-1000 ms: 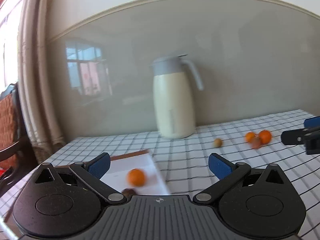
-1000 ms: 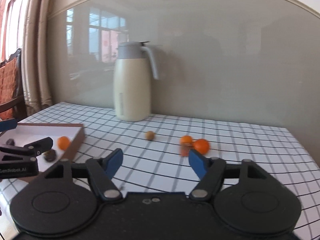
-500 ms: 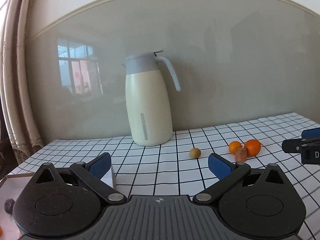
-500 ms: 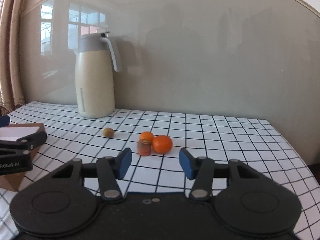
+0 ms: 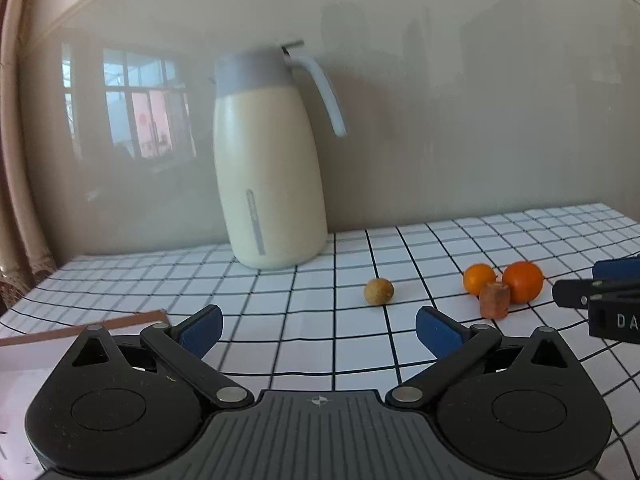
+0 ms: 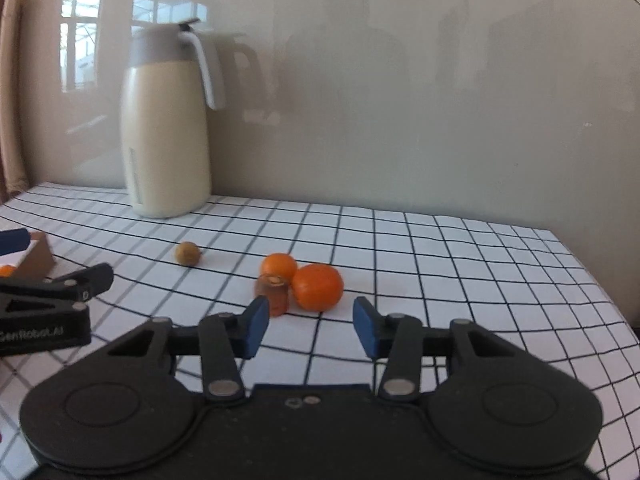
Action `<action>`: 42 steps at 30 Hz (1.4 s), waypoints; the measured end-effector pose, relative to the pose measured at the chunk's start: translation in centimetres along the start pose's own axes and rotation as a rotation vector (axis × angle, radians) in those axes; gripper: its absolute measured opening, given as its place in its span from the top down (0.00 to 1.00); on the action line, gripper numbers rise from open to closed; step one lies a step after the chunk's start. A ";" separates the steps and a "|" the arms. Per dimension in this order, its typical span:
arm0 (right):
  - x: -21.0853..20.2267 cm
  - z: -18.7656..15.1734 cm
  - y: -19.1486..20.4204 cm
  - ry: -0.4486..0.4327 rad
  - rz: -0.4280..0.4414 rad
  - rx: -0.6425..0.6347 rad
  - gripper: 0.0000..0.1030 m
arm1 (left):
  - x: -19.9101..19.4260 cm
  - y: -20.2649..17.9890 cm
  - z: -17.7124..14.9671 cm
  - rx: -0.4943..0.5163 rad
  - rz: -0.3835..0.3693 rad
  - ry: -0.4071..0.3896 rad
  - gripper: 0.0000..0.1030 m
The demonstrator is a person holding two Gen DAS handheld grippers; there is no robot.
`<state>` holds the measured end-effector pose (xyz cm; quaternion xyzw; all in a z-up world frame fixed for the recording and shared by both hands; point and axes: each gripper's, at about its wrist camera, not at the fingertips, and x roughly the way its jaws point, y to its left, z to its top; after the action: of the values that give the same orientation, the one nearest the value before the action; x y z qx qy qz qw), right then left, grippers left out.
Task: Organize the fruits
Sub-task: 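Move both open tools back toward the fruits beside the thermos, then grasp the tan round fruit with the left tool while the right tool grasps the large orange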
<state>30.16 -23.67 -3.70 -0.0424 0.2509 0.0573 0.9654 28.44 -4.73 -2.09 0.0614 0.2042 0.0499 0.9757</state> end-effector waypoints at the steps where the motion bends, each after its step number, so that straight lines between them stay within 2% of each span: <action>1: 0.7 0.1 -0.2 0.014 0.001 0.000 0.67 | 0.5 -0.2 0.1 0.000 -0.006 0.010 0.08; 10: 4.4 0.4 -1.2 0.063 0.033 -0.010 0.70 | 5.3 -2.7 0.6 0.032 -0.052 0.098 0.27; 16: 6.0 0.8 -1.7 0.065 0.050 -0.002 0.70 | 8.0 -3.4 0.9 0.008 -0.073 0.143 0.41; 23: 6.8 0.9 -1.7 0.052 0.071 -0.010 0.70 | 9.3 -3.8 1.5 -0.006 -0.084 0.139 0.41; 33: 8.0 1.1 -1.9 0.055 0.087 0.012 0.68 | 11.0 -4.0 1.8 -0.020 -0.093 0.182 0.41; 38: 8.4 1.2 -2.0 0.055 0.093 0.033 0.68 | 11.7 -4.0 2.0 -0.028 -0.105 0.196 0.50; 39: 8.5 1.2 -2.0 0.057 0.094 0.037 0.68 | 11.7 -4.1 2.0 -0.025 -0.109 0.195 0.56; 41: 8.6 1.3 -2.0 0.062 0.098 0.035 0.68 | 11.5 -4.4 2.0 -0.006 -0.110 0.188 0.74; 42: 8.6 1.3 -2.0 0.064 0.102 0.034 0.68 | 11.4 -4.6 2.0 0.003 -0.100 0.185 0.73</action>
<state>38.47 -24.76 -6.67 -0.0149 0.2845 0.1006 0.9533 39.99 -8.07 -5.42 0.0477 0.2965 0.0065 0.9538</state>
